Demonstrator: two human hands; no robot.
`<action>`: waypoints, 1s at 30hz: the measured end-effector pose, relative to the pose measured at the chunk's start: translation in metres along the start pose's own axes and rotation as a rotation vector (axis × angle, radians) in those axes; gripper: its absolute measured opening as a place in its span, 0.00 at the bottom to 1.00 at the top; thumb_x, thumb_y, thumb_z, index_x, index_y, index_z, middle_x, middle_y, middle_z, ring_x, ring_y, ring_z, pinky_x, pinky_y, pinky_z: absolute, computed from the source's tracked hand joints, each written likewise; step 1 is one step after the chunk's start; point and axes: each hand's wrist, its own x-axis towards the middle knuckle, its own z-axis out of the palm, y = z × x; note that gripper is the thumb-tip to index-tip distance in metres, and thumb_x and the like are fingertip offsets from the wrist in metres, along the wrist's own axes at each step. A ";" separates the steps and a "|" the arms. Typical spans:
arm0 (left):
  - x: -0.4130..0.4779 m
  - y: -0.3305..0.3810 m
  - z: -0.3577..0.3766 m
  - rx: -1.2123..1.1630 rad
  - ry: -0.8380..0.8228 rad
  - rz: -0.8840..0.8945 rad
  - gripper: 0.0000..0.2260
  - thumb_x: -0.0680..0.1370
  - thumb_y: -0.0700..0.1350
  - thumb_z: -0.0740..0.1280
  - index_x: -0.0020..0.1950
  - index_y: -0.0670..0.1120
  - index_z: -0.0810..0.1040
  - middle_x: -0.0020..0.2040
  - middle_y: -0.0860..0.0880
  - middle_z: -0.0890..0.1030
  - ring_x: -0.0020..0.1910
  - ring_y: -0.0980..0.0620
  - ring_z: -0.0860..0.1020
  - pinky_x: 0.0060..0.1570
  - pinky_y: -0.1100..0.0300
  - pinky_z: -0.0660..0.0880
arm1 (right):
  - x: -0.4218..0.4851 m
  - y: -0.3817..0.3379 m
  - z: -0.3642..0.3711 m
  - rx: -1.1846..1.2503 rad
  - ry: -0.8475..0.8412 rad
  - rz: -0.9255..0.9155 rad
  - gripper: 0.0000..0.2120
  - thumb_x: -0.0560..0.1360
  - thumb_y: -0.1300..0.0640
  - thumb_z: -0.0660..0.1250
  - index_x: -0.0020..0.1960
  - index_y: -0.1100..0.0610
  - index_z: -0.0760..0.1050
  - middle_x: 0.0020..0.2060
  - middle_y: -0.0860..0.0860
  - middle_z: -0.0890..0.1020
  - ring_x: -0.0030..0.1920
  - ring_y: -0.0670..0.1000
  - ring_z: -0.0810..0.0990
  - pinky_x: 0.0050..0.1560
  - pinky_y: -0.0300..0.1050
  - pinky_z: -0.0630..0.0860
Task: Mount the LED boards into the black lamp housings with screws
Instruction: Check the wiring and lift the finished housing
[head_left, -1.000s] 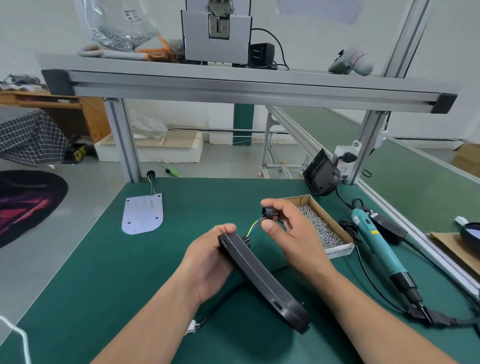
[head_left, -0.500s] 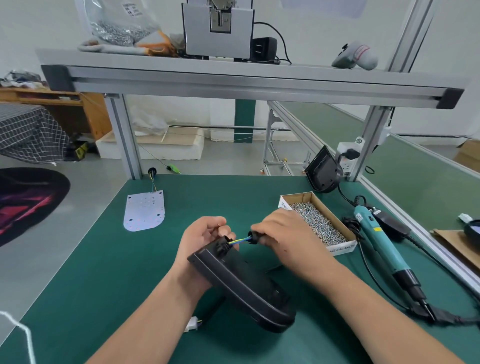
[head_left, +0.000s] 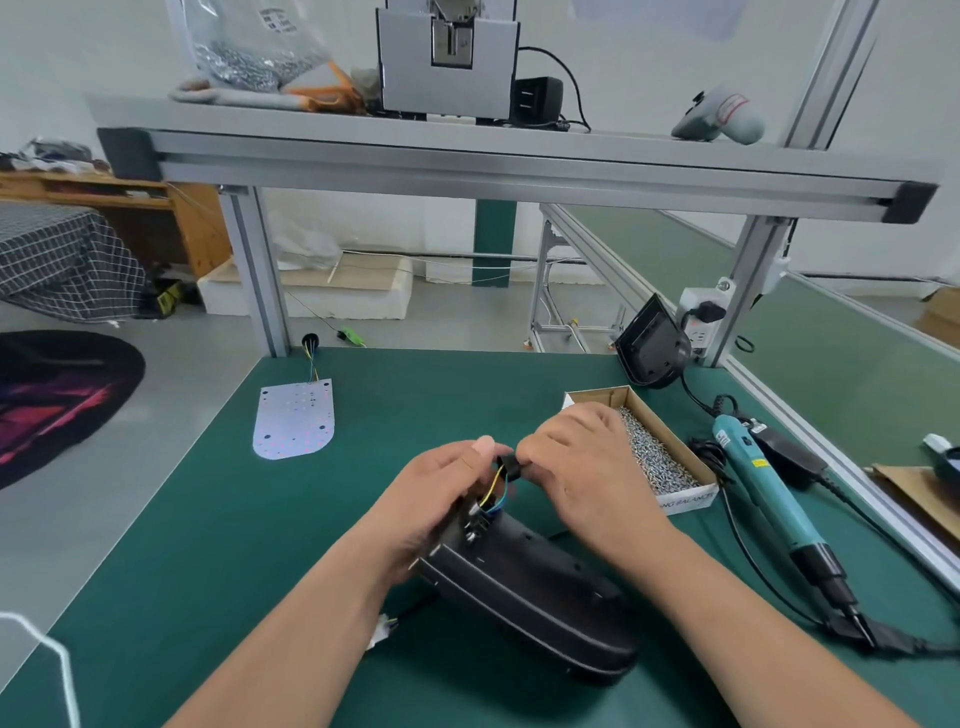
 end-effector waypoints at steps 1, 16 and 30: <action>0.000 -0.001 0.003 0.034 -0.008 0.007 0.19 0.86 0.57 0.63 0.57 0.45 0.87 0.48 0.45 0.88 0.44 0.51 0.84 0.45 0.63 0.79 | 0.000 -0.002 0.002 0.006 -0.006 -0.028 0.07 0.78 0.60 0.70 0.45 0.50 0.78 0.39 0.45 0.77 0.47 0.55 0.75 0.59 0.55 0.70; 0.005 -0.004 0.009 0.052 0.049 -0.019 0.06 0.79 0.44 0.69 0.44 0.44 0.77 0.42 0.35 0.83 0.41 0.48 0.87 0.38 0.63 0.78 | 0.000 -0.010 0.008 0.100 -0.017 0.083 0.08 0.76 0.64 0.72 0.45 0.53 0.76 0.39 0.46 0.79 0.45 0.55 0.75 0.52 0.53 0.70; 0.005 -0.005 0.009 0.180 -0.021 0.007 0.05 0.70 0.49 0.68 0.40 0.49 0.75 0.42 0.47 0.82 0.57 0.47 0.85 0.50 0.51 0.70 | 0.003 0.001 0.009 0.126 0.007 0.169 0.08 0.77 0.63 0.71 0.43 0.55 0.74 0.36 0.49 0.78 0.43 0.56 0.73 0.51 0.53 0.69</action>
